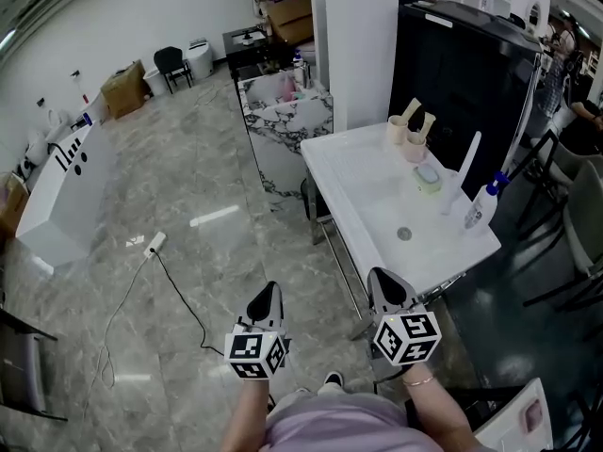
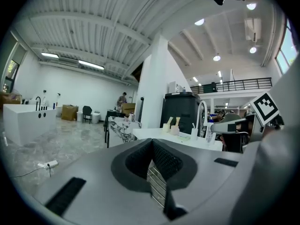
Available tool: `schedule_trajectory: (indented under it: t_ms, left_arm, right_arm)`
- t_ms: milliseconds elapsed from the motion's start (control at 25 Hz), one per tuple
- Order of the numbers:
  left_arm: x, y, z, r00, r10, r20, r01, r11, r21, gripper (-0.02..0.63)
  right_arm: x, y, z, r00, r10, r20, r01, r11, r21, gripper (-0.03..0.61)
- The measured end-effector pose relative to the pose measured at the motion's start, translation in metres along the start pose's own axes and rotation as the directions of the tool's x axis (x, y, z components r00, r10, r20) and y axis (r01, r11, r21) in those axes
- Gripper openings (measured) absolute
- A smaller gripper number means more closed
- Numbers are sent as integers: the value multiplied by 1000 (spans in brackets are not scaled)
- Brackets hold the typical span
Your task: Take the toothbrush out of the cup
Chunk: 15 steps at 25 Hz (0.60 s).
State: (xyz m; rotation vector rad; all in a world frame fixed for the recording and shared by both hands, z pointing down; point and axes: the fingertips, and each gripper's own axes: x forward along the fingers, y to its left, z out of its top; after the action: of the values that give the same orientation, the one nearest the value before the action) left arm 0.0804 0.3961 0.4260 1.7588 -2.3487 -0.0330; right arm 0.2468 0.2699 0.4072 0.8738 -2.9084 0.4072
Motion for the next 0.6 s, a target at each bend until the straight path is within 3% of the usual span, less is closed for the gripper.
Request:
schedule_trajectory:
  t_ms: [320,600]
  left_arm:
    - [15,8,0,1000,3,-5,-3,1000,-4,0]
    - [41,28,1,1000,13,-25,-13,1000,-1,0]
  right_arm:
    - [17,-5,2,1000,17,-26,-17,1000,-2,106]
    - [48,-5,6,998,43,-48,-41,999,23,155]
